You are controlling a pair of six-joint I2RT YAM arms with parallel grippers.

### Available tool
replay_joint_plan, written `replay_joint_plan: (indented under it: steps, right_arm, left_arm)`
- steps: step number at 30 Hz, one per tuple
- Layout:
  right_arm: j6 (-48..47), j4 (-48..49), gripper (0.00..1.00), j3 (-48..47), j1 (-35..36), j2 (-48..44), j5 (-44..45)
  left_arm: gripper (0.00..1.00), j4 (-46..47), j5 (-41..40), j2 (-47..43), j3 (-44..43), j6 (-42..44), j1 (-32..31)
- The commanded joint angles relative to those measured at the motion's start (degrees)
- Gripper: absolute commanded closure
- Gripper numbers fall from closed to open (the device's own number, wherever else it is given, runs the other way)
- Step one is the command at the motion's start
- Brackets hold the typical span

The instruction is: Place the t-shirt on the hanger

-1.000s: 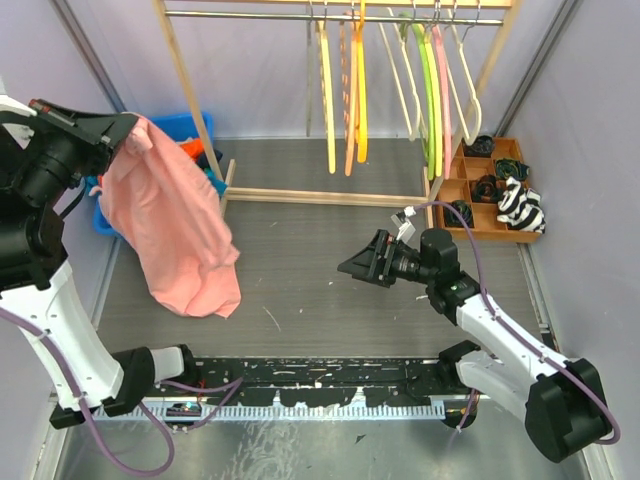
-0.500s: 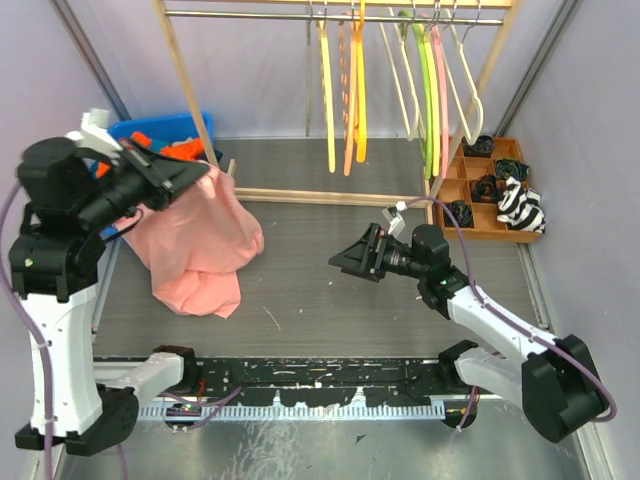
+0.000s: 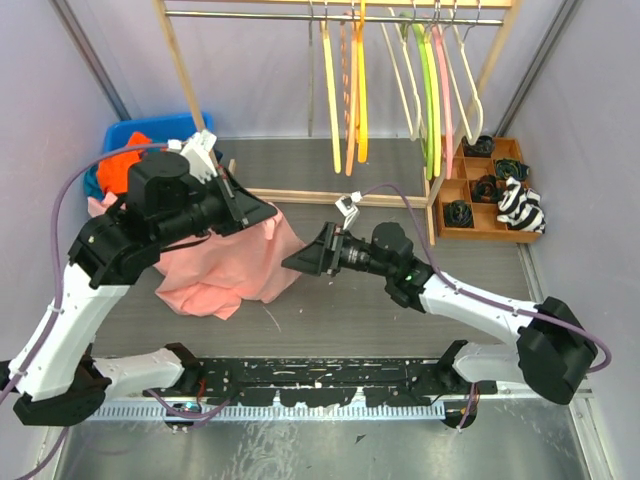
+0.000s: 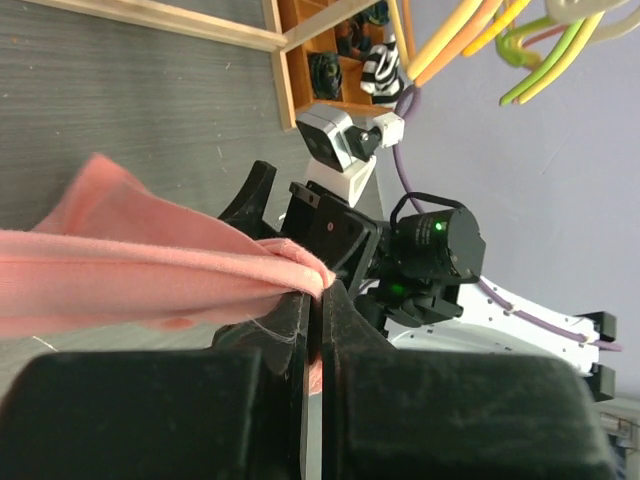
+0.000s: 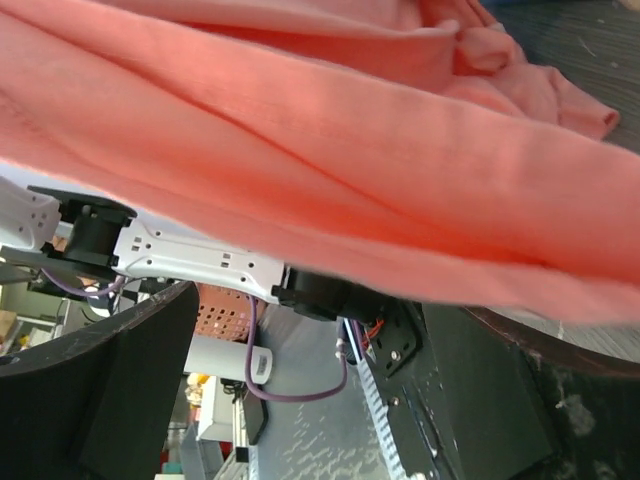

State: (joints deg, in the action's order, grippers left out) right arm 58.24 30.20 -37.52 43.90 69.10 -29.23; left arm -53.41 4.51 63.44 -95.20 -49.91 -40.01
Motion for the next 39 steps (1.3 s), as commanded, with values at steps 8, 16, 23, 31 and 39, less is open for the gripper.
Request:
replay_joint_plan:
  steps: [8, 16, 23, 31, 39]
  right_arm:
    - [-9.80, 2.30, 0.00, -8.46, 11.32, 6.48, 25.10]
    - [-11.12, 4.39, 0.00, -9.76, 13.52, 8.29, 38.14]
    - [-12.01, 10.70, 0.00, -13.05, 15.38, 13.96, 38.87]
    - [-11.89, 22.51, 0.72, -9.96, 17.60, 13.61, 34.16]
    - [-13.85, 24.39, 0.99, -2.27, 21.40, 2.08, 35.37]
  left_arm:
    - [1.00, 3.56, -6.60, 2.15, -2.55, 1.75, -7.49]
    - [1.00, 1.80, -7.08, 2.04, -3.08, 1.82, -9.78]
    - [1.00, 0.04, -6.33, 2.38, -3.51, 2.40, -9.98]
    - [1.00, -3.89, -8.80, 1.26, -3.56, 4.16, -10.00]
    - [0.85, -9.18, -15.37, 0.35, -4.73, 7.13, -9.99]
